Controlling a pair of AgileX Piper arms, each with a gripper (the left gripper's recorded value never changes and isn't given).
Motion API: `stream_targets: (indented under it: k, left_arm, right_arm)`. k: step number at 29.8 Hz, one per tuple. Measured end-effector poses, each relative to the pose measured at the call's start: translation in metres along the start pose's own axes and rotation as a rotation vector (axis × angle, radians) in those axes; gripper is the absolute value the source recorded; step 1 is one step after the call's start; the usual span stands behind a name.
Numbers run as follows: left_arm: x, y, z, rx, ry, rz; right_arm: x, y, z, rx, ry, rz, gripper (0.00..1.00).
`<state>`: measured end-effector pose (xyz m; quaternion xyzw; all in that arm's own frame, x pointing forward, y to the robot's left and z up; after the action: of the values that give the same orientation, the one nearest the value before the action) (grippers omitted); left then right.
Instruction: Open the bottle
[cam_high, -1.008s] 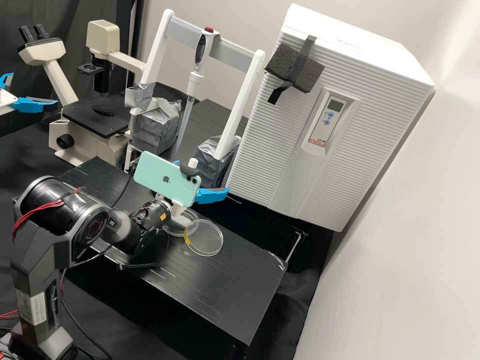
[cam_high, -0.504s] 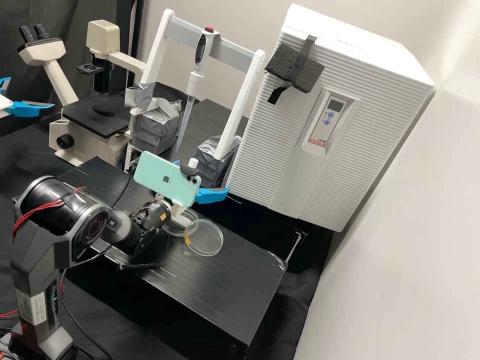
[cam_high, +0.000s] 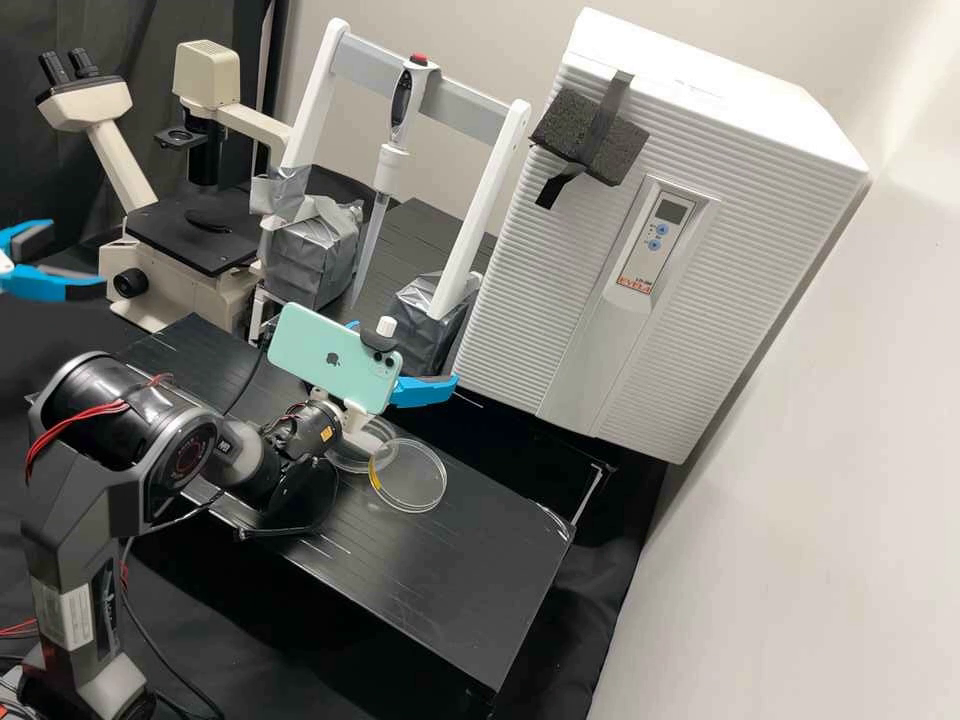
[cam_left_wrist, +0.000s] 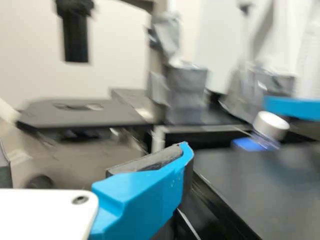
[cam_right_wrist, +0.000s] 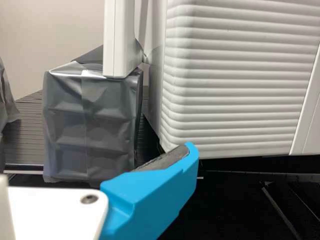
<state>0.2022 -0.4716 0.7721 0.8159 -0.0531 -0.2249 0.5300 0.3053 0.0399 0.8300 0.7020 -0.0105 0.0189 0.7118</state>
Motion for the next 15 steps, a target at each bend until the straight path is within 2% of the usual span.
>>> stream_targets:
  k: [4, 7, 11, 15]
  left_arm:
    - [-0.0101, -0.011, 0.001, 0.001, -0.027, -0.066]
    - [-0.0154, -0.017, -0.001, -0.001, -0.018, -0.098]
    - [-0.02, -0.021, -0.006, -0.013, 0.008, -0.119]
    - [-0.021, -0.021, -0.008, -0.014, 0.017, -0.12]
  right_arm:
    - [0.0, 0.0, 0.0, 0.0, 0.0, 0.0, 1.0]
    - [0.0, 0.0, 0.0, 0.0, 0.0, 0.0, 1.0]
    - [0.0, 0.0, 0.0, 0.0, 0.0, 0.0, 1.0]
    - [0.0, 0.0, 0.0, 0.0, 0.0, 0.0, 1.0]
